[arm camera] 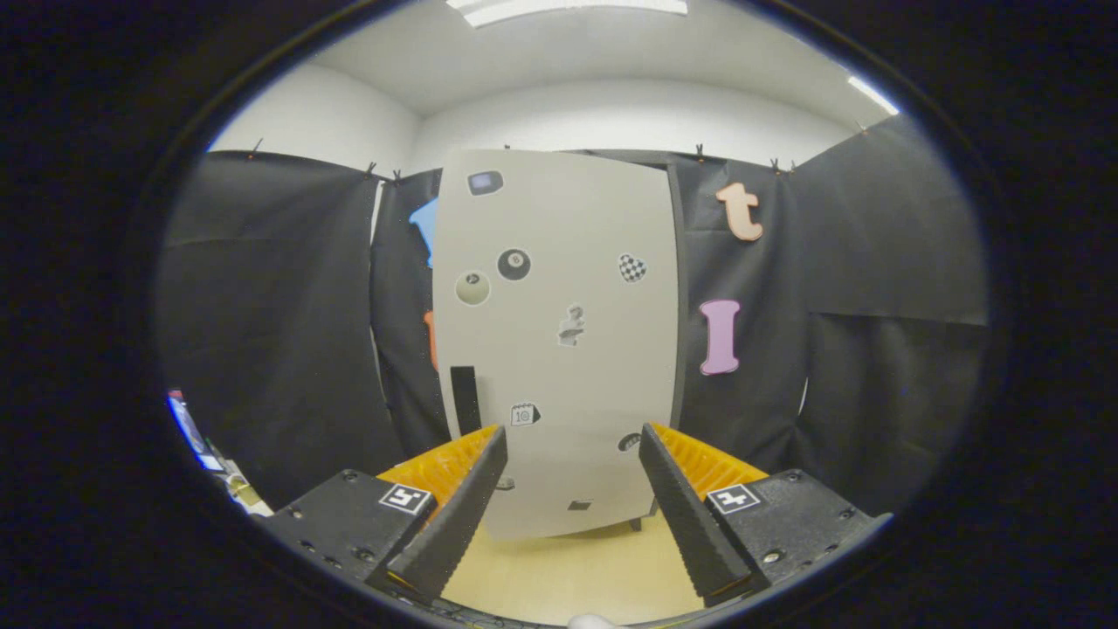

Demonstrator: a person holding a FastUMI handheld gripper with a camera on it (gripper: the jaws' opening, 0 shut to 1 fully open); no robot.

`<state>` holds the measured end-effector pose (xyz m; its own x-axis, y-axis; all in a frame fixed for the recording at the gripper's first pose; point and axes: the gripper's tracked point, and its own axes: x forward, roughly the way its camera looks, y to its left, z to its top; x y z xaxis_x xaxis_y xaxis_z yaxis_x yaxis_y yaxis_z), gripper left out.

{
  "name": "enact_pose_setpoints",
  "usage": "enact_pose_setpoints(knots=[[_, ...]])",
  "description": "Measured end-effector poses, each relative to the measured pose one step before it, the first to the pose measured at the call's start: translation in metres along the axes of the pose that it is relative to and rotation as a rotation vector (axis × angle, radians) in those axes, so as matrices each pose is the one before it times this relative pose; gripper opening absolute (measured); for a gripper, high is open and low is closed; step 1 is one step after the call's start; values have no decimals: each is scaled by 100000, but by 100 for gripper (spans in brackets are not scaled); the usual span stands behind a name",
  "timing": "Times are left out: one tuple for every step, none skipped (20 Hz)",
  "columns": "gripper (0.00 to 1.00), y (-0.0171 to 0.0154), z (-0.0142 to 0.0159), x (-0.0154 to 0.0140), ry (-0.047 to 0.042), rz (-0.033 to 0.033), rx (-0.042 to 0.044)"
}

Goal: Open the shoe cabinet door, grab the shoes and put them into the shoe cabinet, then close the shoe cabinet door.

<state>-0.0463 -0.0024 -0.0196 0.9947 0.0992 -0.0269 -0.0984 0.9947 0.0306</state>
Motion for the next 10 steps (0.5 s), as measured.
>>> enact_pose_setpoints(knots=[[99,-434,164,-562,-316,-795,810],[99,-640,157,-571,-215,-1256,614],[99,-896,106,-482,-234,-1953,123],[100,-712,153,-488,-284,-1733,-143],[100,-454,-16,-253,-83,-1037,178],[100,-558,53,-142,-152,-907,-130],[100,-420,115,-50,-374,-803,-100],[100,-376,44,-186,-21,-664,-347],[99,-78,33,-193,-289,-69,-102],[100,-168,82,-134,-149,-95,97]])
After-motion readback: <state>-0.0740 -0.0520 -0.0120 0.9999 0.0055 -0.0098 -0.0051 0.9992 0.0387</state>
